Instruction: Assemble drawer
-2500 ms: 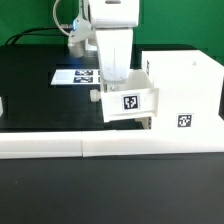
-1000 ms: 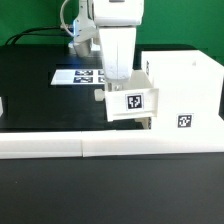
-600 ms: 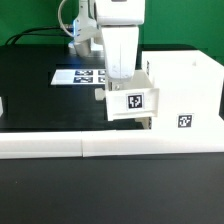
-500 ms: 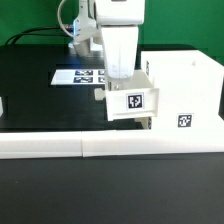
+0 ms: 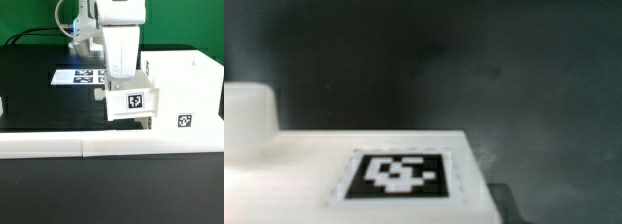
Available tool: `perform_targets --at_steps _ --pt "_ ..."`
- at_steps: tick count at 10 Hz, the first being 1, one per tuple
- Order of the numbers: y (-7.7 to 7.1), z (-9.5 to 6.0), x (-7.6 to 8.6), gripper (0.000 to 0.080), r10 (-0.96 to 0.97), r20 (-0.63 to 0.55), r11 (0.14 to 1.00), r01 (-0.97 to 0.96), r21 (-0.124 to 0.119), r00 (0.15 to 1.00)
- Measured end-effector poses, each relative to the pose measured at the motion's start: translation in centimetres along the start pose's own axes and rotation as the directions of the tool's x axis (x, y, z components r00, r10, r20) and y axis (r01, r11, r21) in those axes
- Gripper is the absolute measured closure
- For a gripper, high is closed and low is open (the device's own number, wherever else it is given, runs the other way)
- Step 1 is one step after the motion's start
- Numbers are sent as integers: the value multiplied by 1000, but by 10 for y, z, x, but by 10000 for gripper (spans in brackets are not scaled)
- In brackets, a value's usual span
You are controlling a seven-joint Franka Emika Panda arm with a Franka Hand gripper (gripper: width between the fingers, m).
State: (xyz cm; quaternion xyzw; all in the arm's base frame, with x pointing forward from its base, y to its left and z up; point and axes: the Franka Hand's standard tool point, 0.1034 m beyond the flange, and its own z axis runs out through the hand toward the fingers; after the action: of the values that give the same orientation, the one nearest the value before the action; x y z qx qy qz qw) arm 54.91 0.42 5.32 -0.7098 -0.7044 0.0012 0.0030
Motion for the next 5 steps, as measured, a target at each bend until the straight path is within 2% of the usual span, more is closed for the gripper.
perform_targets --at_steps 1,5 --pt "0 -1 -1 755 0 3 1000 0 12 1000" --pt "1 -1 0 755 -12 8 1000 12 10 1000"
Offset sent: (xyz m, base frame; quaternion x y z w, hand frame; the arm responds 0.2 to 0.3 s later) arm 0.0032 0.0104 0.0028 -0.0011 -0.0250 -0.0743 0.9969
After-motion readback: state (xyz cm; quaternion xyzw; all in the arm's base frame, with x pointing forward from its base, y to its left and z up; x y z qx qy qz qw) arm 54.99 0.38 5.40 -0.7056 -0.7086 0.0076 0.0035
